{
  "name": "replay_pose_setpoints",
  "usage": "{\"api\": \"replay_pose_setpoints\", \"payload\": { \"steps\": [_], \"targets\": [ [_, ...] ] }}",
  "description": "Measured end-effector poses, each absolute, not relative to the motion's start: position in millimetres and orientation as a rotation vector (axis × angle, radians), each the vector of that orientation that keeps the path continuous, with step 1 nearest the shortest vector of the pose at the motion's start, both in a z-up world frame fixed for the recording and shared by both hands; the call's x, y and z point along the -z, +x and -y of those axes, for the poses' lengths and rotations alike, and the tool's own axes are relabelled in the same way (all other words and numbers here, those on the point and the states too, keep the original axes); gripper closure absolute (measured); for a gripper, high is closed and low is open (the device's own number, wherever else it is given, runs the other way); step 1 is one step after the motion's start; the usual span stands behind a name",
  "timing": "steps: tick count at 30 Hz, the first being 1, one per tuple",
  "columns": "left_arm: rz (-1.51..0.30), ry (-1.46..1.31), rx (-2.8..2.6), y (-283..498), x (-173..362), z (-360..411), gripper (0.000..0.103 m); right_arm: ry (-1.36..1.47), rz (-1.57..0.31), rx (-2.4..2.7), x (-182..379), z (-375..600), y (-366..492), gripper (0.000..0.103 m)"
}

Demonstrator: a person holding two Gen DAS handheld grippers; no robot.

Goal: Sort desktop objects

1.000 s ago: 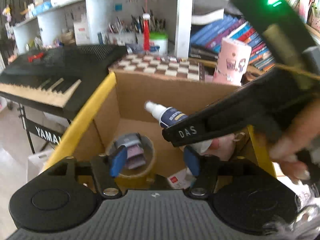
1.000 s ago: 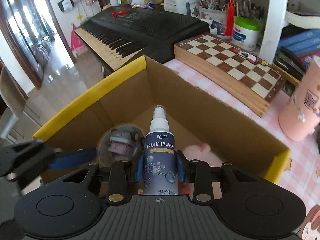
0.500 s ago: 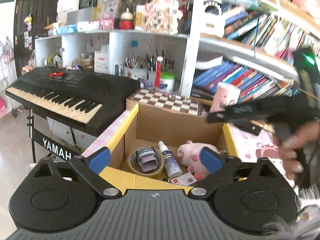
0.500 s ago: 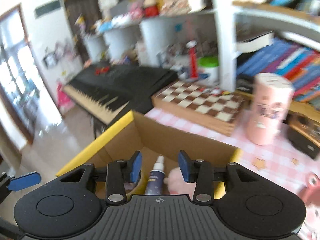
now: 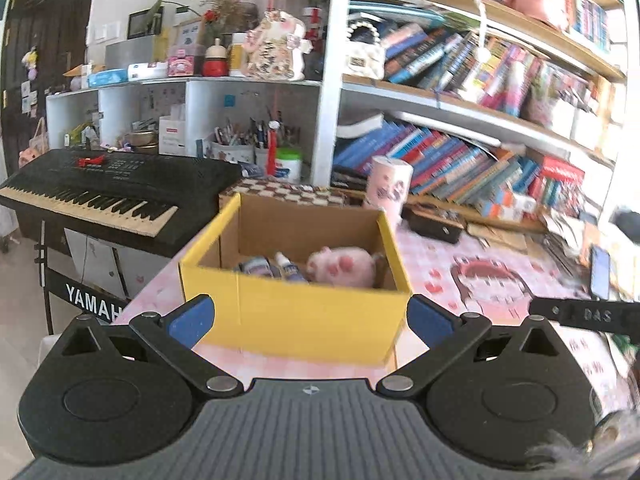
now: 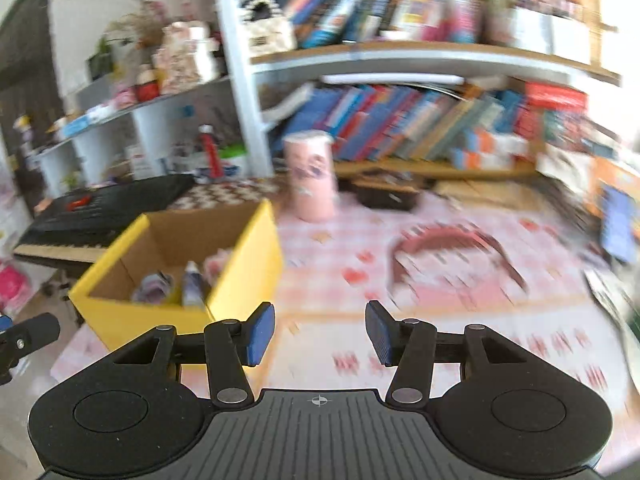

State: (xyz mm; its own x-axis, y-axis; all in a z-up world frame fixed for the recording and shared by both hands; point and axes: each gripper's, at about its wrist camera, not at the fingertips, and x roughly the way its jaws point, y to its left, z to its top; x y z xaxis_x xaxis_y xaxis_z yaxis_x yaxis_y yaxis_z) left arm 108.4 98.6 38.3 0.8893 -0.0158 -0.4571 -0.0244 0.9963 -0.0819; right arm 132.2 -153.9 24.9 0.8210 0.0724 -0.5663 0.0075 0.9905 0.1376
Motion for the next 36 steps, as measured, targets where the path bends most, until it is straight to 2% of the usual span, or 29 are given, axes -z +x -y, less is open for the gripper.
{"api": "replay_pose_setpoints", "payload": {
  "steps": [8, 15, 19, 24, 36],
  "targets": [
    [-0.569, -0.014, -0.008, 48, -9, -80, 0.000, 0.118, -0.709, 0.072, 8, 137, 44, 0.050],
    [-0.586, 0.016, 0.020, 23, -3, -77, 0.000, 0.082, -0.715, 0.074, 7, 128, 22, 0.036],
    [-0.627, -0.012, 0.015, 20, 3, -77, 0.000, 0.061, -0.736, 0.078, 10, 127, 11, 0.031],
    [-0.650, 0.015, 0.048, 17, 5, -66, 0.000, 0.053, -0.736, 0.089, 10, 129, 3, 0.017],
    [-0.679, 0.038, 0.063, 21, 8, -48, 0.000, 0.074, -0.761, 0.096, 13, 144, 2, 0.015]
  ]
}}
